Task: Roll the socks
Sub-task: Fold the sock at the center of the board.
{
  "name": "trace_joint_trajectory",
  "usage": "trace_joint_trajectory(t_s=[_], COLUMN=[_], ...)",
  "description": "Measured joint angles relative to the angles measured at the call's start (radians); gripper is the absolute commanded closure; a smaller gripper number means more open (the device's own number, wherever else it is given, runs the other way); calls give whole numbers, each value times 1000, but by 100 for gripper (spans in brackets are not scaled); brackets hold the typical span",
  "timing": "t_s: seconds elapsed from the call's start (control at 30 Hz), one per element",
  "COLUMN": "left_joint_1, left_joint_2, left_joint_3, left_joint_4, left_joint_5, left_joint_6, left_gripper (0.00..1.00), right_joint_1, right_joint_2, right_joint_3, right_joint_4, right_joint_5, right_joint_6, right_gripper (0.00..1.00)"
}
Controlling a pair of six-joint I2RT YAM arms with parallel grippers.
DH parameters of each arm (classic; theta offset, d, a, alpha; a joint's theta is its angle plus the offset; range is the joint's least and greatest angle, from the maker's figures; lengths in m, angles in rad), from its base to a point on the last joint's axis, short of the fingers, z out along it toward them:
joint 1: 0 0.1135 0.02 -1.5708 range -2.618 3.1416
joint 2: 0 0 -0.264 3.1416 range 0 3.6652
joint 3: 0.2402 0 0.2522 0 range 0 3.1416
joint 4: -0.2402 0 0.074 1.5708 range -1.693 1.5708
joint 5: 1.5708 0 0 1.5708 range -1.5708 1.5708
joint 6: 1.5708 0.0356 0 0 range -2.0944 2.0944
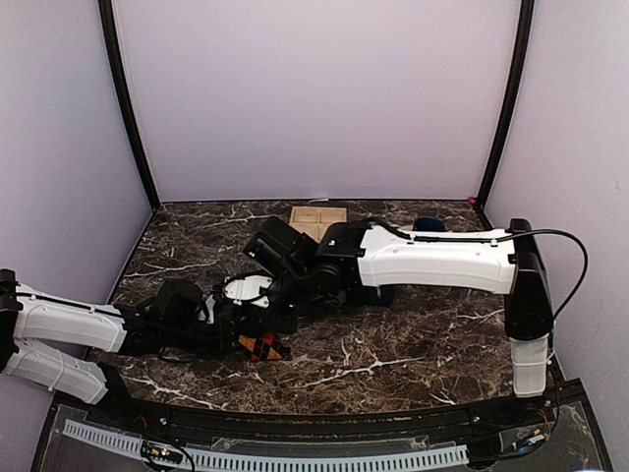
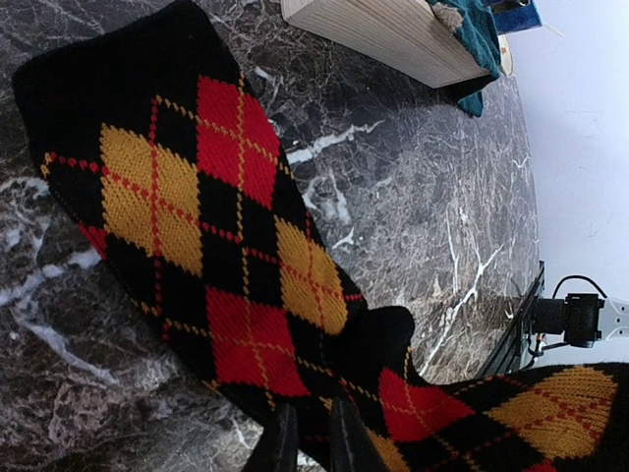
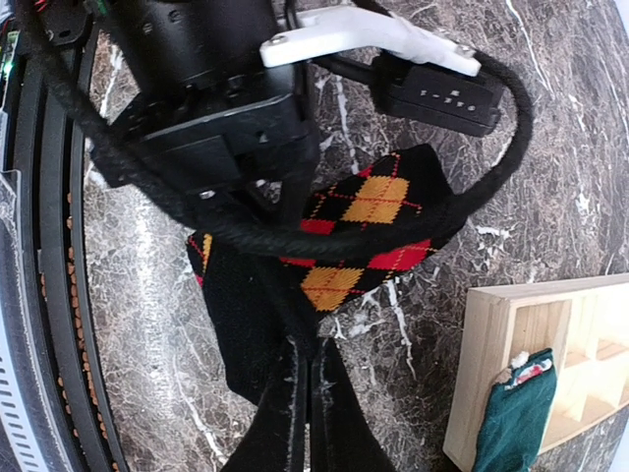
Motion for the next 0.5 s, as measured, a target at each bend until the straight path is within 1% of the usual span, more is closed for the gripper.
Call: trace_joint_trajectory(t_s=[0.2,0.5], left_joint_1=[-6,-6], left_joint_2=[-6,-85], left_joint_3=[-11,-75], left_joint_4=[1,-3], left_joint_5=[-6,-24], left_joint_6=[-26,-81], left_gripper=[88,89], right_joint_1=[-11,-29], right_joint_2=[0,3], right_joint_3=[5,22], right_joint_4=[0,6], right_joint_5=[15,23], right_joint_6=[-10,-19], right_gripper=[100,100])
